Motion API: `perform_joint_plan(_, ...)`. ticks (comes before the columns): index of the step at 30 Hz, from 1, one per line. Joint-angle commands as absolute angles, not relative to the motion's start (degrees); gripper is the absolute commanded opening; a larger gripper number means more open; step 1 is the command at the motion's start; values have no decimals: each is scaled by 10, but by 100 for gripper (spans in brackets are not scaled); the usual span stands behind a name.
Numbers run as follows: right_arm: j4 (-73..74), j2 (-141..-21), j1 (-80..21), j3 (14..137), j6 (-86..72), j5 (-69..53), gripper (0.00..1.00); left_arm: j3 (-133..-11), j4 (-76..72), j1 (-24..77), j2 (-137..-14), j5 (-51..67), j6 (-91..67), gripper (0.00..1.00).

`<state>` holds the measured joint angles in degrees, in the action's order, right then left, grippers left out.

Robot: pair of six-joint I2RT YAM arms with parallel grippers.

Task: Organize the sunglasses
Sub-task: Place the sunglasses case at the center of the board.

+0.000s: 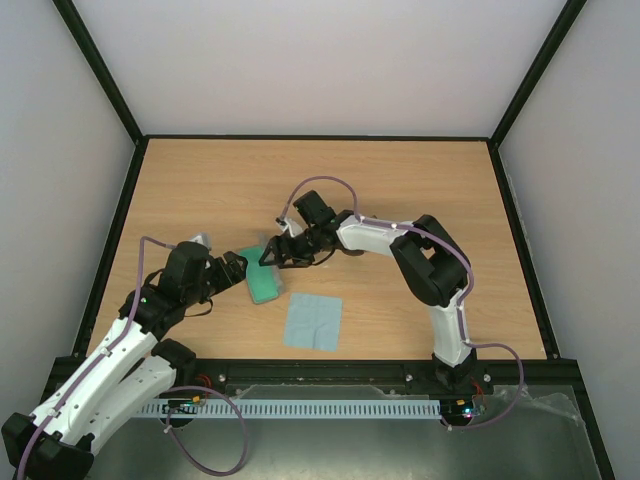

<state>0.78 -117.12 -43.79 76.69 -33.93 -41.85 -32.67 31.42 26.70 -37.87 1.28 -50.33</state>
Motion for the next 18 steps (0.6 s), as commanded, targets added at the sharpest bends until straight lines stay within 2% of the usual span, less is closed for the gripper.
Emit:
perform_joint_plan(1,67,-1155,-439,784,-309,-396,79,-322,323,265,-373,12,-499,84)
perform_joint_plan(8,161,-1093,-456,783,-253,-265,80,-321,319,265,-376,12,-499,84)
perform_joint_plan(15,240,-1034,-552,788,-221,-106,79,-319,313,264,-382,12,-500,84)
perform_joint_plan(16,249,-1031,-568,789,-223,-84,77,-319,313,264,-382,12,-500,84)
perform_joint_plan(18,261,-1016,-596,781,-238,-25,66,-320,315,265,-380,12,-500,84)
